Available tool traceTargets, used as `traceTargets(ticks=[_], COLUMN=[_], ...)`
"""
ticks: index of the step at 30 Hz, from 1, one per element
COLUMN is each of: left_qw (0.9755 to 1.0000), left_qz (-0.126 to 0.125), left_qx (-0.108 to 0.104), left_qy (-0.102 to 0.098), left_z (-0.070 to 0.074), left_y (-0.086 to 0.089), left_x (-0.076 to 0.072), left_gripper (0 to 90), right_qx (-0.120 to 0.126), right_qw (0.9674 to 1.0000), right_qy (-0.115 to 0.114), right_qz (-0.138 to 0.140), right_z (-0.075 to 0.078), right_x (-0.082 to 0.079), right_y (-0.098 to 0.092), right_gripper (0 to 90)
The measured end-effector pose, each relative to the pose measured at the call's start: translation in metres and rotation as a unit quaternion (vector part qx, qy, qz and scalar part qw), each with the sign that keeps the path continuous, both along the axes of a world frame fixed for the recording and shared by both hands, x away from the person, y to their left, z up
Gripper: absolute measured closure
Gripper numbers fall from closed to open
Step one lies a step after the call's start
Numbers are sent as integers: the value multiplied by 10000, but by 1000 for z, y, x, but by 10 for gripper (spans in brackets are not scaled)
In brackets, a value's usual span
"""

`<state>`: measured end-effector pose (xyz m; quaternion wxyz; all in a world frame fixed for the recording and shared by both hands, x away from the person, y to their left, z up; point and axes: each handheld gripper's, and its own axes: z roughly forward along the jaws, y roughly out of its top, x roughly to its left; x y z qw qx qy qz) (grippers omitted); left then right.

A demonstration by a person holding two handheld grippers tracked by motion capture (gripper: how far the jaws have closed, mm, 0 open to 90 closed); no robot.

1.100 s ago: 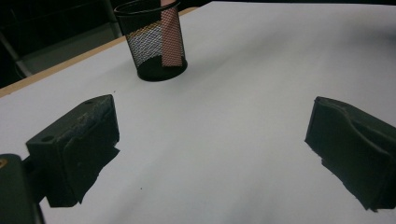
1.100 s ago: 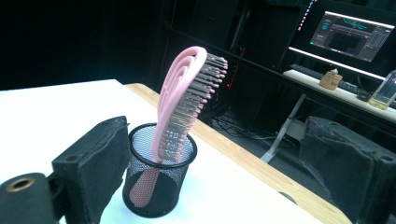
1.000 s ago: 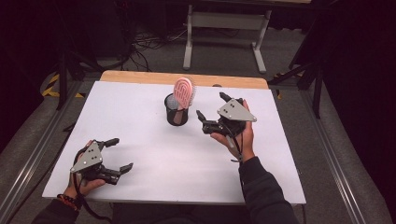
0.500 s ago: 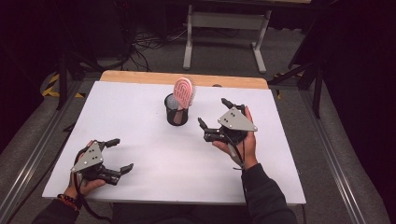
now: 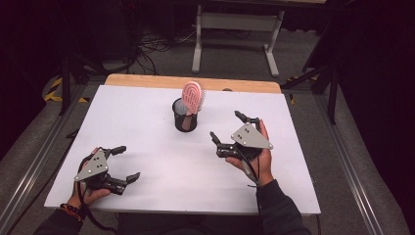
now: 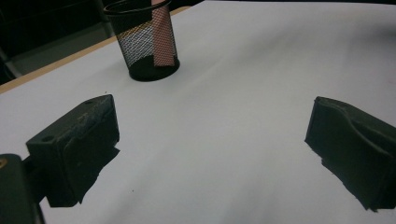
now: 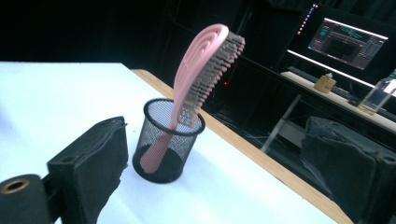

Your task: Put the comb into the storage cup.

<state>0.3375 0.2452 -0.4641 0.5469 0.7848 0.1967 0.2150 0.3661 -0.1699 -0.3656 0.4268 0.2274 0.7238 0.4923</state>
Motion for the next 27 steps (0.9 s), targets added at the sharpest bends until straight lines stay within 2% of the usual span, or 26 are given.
traceTargets(ticks=[11, 13, 27], left_qw=[10000, 10000, 10000], left_qz=[-31, -50, 4], left_qx=[9, 8, 14], left_qy=[-8, -12, -48], left_z=[0, 0, 0], left_y=[1, 1, 1], left_x=[0, 0, -1], left_gripper=[35, 35, 37], right_qx=[-82, -159, -286], right_qw=[10000, 9998, 9995], right_qy=[31, 14, -24], right_qz=[-33, -69, -106], right_z=[-14, -16, -23], right_x=[-9, -11, -24], right_y=[-5, -5, -19], right_gripper=[77, 77, 77])
